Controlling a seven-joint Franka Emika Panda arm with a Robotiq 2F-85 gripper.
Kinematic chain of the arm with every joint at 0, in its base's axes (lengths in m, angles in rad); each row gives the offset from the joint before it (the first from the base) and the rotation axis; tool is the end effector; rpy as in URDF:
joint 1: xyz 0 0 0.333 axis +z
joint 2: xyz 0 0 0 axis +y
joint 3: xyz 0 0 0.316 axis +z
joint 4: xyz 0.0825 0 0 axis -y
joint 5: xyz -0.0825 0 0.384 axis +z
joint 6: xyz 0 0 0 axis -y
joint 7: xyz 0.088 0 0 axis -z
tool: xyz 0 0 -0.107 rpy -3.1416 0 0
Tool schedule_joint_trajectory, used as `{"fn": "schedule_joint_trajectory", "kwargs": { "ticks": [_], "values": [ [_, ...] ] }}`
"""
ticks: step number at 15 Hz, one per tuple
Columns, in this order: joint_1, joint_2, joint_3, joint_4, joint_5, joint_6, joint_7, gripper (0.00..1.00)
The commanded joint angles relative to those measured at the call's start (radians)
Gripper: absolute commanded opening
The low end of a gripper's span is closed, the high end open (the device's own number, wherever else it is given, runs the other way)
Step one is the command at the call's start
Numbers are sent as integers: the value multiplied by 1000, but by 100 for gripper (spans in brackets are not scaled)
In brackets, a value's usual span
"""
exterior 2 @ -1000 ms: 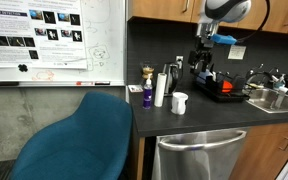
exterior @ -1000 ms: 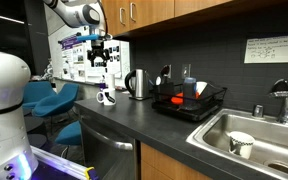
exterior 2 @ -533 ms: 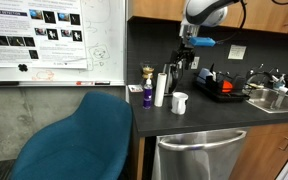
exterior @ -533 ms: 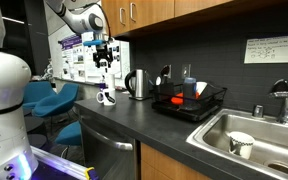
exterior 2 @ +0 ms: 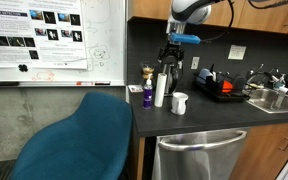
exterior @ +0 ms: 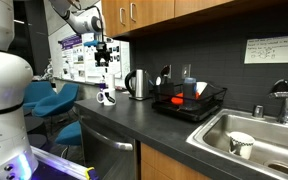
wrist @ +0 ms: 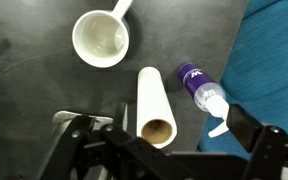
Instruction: Bring the purple bottle closer to the sink
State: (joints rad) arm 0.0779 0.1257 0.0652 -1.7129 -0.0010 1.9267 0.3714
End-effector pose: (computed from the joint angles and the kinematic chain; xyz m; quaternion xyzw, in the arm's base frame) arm 0.6047 0.0852 0.5154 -0.9925 0.1141 -0.0418 0.0147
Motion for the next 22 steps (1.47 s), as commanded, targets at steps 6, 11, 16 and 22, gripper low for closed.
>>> {"fn": "schedule_joint_trajectory", "kwargs": {
  "ticks": [6,11,16,22],
  "values": [
    [59,48,8,91,0,-33,327,100],
    [92,119,-1,169,-38,-46,608,100],
    [122,196,-5,255,-61,-44,854,100],
    [167,270,-16,316,-107,-73,1085,100]
  ]
}}
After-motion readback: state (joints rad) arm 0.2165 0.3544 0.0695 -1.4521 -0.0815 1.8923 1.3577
